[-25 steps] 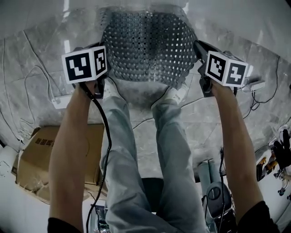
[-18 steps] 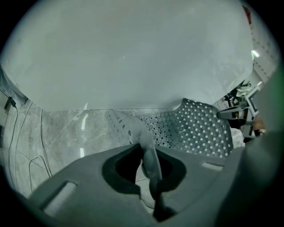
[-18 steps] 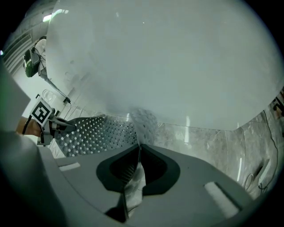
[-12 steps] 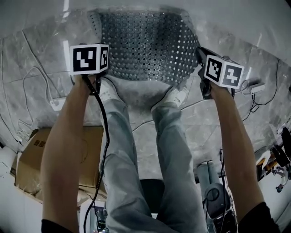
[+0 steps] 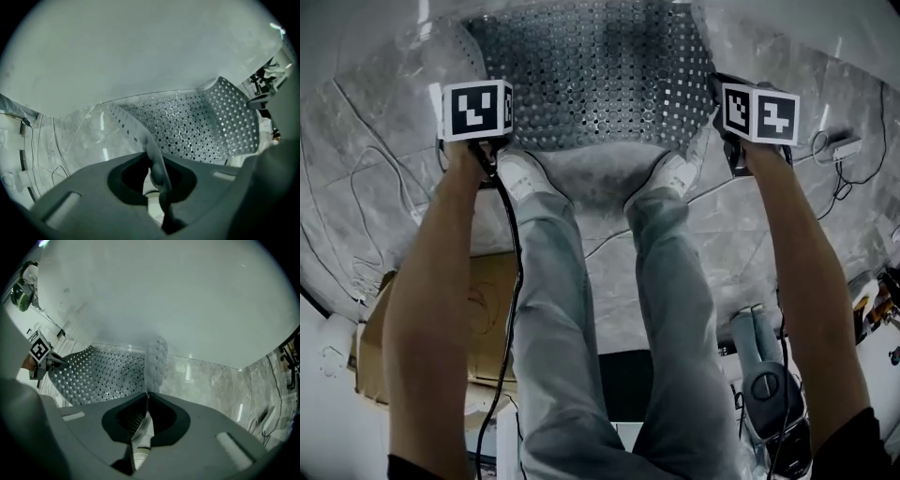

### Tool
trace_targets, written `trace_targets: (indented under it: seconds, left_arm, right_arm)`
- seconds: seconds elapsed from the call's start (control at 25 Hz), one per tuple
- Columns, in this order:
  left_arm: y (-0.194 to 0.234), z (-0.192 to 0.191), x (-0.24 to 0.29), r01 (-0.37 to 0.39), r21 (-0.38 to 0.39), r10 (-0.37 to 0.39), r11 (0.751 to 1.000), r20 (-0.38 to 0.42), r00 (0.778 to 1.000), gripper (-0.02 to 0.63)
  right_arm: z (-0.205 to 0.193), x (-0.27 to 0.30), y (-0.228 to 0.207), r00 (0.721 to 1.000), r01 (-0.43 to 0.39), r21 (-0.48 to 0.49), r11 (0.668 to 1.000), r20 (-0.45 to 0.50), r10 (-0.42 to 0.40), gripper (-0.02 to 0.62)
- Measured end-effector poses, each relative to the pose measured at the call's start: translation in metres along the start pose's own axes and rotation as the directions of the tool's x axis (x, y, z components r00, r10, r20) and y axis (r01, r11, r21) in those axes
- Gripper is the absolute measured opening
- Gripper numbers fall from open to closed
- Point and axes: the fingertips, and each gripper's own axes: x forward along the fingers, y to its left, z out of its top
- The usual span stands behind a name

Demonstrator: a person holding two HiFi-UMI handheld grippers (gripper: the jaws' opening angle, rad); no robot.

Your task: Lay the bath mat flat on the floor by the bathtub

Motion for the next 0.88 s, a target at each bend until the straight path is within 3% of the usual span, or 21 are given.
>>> trace_targets:
  seconds: [0.28, 0.44, 0.68, 0.8, 0.88]
  left_arm:
    - [0.006, -0.006, 0.015, -0.027, 0.046, 0.029, 0.999, -0.031, 0.999, 0.025]
    - [0.024, -0.007, 0.019, -0.083, 0.049, 0.084, 0.995, -0.029, 0.996, 0.025]
    - [0.023, -0.019, 0.028, -0.037, 0.029, 0.038, 0.999, -0.033, 0.999, 0.028]
    - [0.026, -0.023, 0.030, -0.026, 0.038, 0.027, 0.999, -0.040, 0.999, 0.034]
    - [0.030, -0.026, 0.032, -0.033, 0.024, 0.035, 0.999, -0.053, 0.998, 0.037]
  right_arm:
    - [-0.027, 0.019, -0.022, 0.996, 0.063, -0.057, 0.996, -0.066, -0.067, 0.024]
    - [-0.039, 0.030, -0.025, 0.989, 0.084, -0.090, 0.992, -0.115, -0.094, 0.025]
    - [-0.054, 0.045, -0.022, 0.975, 0.113, -0.140, 0.984, -0.174, -0.137, 0.028]
    - [-0.066, 0.054, -0.016, 0.962, 0.120, -0.238, 0.964, -0.214, -0.172, 0.037]
    - [-0.067, 0.061, -0.016, 0.956, 0.142, -0.247, 0.958, -0.217, -0.198, 0.043]
